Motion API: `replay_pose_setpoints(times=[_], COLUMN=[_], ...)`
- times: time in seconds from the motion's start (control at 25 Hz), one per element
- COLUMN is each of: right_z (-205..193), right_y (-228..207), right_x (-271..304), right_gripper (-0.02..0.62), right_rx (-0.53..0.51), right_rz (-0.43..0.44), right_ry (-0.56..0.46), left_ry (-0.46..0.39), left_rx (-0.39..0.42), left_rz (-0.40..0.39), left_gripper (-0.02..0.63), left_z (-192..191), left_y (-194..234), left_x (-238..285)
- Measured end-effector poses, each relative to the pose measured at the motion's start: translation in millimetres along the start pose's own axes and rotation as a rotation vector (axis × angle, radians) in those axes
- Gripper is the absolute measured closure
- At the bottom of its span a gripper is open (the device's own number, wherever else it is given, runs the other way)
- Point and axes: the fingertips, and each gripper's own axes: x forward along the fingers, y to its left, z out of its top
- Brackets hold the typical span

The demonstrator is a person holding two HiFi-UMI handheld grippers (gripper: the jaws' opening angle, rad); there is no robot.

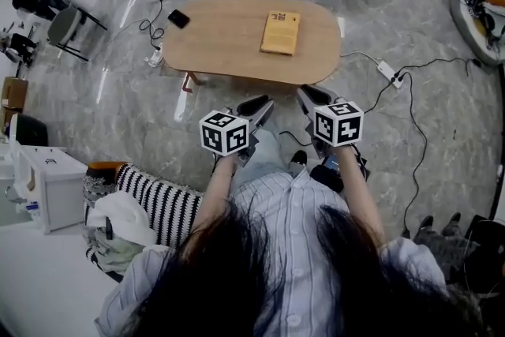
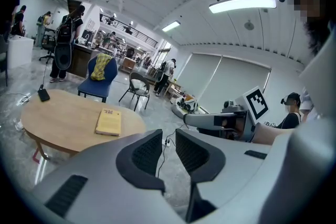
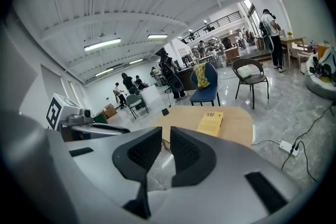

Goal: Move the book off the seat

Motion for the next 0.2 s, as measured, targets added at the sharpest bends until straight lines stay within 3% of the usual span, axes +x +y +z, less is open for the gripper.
replay_pose_setpoints(times=[0.2], right_z=[14.9], right_y=[-0.1], right_x=[7.0], right_gripper=[0.537], right_rx=[-0.017], right_rz=[0.004], right_ry=[-0.013], left_ry=[-0.019], left_rx=[0.004], left_rz=[0.013], left_gripper=[0.517], left_z=[8.4], left_y=[6.4], left_x=[-3.4])
